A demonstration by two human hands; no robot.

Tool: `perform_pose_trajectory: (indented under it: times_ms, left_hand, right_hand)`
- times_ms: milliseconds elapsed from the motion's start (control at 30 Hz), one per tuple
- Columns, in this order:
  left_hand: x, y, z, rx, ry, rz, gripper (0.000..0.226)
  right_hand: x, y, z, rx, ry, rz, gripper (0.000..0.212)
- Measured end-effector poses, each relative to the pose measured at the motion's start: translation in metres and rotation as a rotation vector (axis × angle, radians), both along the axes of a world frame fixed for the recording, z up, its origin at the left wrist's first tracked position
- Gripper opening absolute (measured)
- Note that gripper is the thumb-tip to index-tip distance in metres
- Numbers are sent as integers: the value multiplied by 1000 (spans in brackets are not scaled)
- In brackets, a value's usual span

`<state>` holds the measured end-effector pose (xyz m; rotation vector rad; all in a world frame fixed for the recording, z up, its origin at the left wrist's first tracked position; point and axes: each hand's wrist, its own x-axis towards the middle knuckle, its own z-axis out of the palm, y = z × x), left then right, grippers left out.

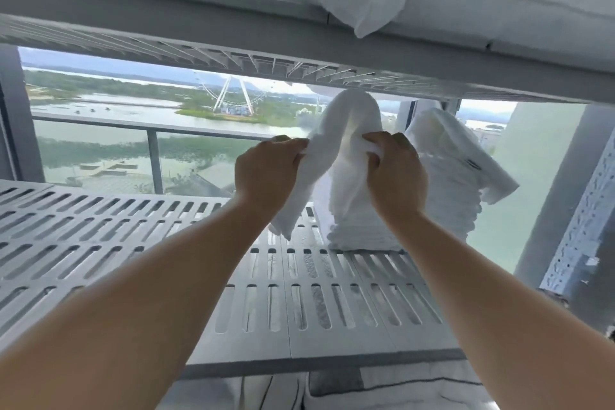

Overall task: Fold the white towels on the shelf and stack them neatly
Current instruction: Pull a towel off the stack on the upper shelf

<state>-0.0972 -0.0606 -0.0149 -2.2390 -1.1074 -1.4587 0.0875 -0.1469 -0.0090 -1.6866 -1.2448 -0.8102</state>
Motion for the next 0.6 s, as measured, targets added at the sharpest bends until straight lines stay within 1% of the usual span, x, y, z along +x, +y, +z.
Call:
perform_pose_trajectory:
  times_ms: [133, 367, 500, 600]
  left_hand:
    - [-21, -13, -3, 28, 5, 29, 20]
    - [-37, -45, -15, 31, 47, 74, 21]
    - [-35, -66, -42, -37, 79, 62, 24]
    - [-36, -79, -64, -124, 166, 138, 22]
  right_hand:
    - [-19, -13, -1, 3, -43, 29, 31]
    - [-32, -40, -18, -30, -68, 179, 32]
    - [-25, -65, -48, -101, -70, 211, 31]
    - [-15, -82, -71, -190, -11, 212, 31]
